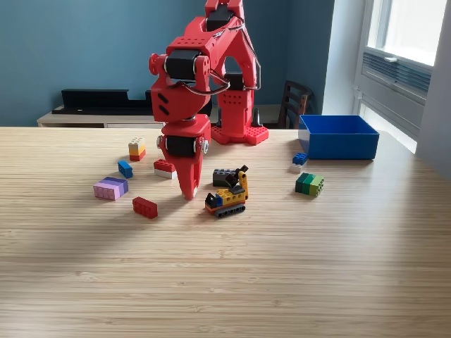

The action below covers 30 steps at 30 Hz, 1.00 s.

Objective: Grasp a lego block and put it in the bin.

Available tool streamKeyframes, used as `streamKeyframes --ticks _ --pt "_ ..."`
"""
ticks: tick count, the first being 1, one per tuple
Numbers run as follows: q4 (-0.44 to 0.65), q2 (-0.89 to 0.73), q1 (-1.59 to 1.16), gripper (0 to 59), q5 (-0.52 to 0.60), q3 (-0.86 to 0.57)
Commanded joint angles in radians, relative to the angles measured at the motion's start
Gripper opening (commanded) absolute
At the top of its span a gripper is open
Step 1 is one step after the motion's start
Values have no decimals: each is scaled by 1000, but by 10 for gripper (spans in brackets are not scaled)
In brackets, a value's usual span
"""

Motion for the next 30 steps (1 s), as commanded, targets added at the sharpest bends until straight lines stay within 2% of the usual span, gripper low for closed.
streamKeyframes --ticks 1,4,7,13,20,30 --pt "150 32 0 1 -18 -219" --pt "258 43 -9 1 -25 -350" --pt "316 110 -61 1 -35 -380" --pt "334 305 -233 1 -23 -233" --pt "367 488 -572 1 41 -77" --pt "374 597 -1111 1 95 81"
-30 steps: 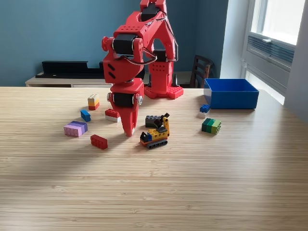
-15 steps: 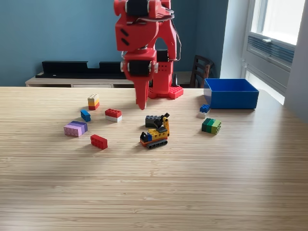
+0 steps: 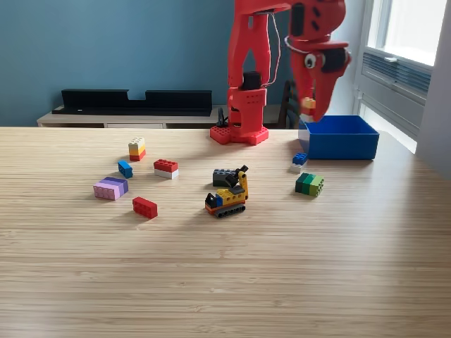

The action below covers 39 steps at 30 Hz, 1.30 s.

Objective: Grasp a lego block and put it in the bin.

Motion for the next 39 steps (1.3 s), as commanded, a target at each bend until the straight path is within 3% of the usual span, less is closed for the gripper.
streamKeyframes --ticks 1,11,20,24,28,31,34,36,39 --pt "20 112 -268 1 5 25" --pt "20 112 -626 1 -63 114" --pt "20 104 -669 4 -103 117" --pt "20 101 -675 241 -117 129" --pt "20 100 -675 292 -117 130" --pt "20 100 -675 261 -118 132" --pt "18 107 -673 100 -114 132" --pt "18 107 -663 26 -106 132" --pt "18 109 -597 1 -100 127"
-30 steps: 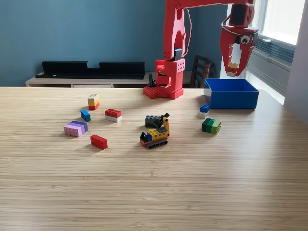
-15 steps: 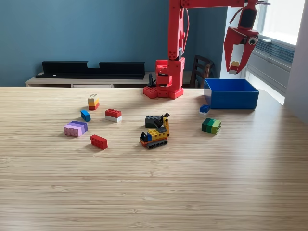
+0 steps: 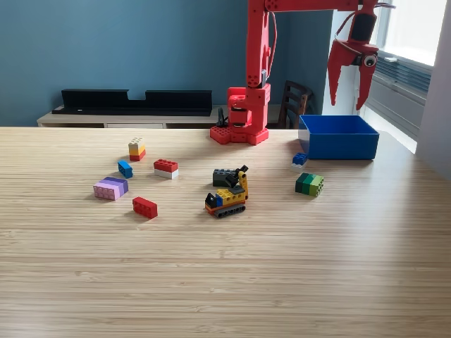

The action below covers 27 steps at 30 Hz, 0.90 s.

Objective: Grasp a lego block and put it in the bin.

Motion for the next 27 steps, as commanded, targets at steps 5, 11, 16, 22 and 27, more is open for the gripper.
streamKeyframes --ticks 5,11,16,22,27 --pt "17 75 310 1 52 -67" --pt "-11 74 775 1 98 -149" --pt "-104 71 1108 1 78 -164" --pt "-156 71 1310 1 29 -112" --pt "-163 71 1350 1 17 -74"
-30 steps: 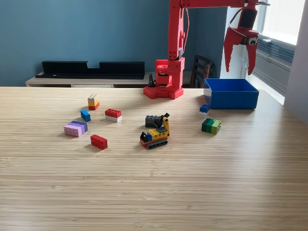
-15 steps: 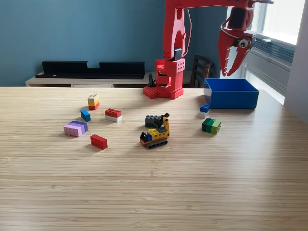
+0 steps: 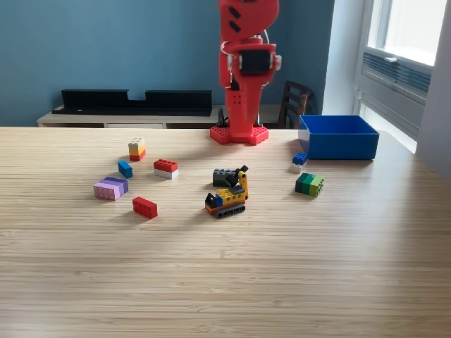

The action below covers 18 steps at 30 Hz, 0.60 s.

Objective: Grasp a lego block and put it in the bin.

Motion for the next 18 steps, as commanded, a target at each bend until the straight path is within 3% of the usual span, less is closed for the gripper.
streamKeyframes --ticks 1,18 --pt "-23 69 57 1 -12 21" --pt "-138 69 54 1 23 103"
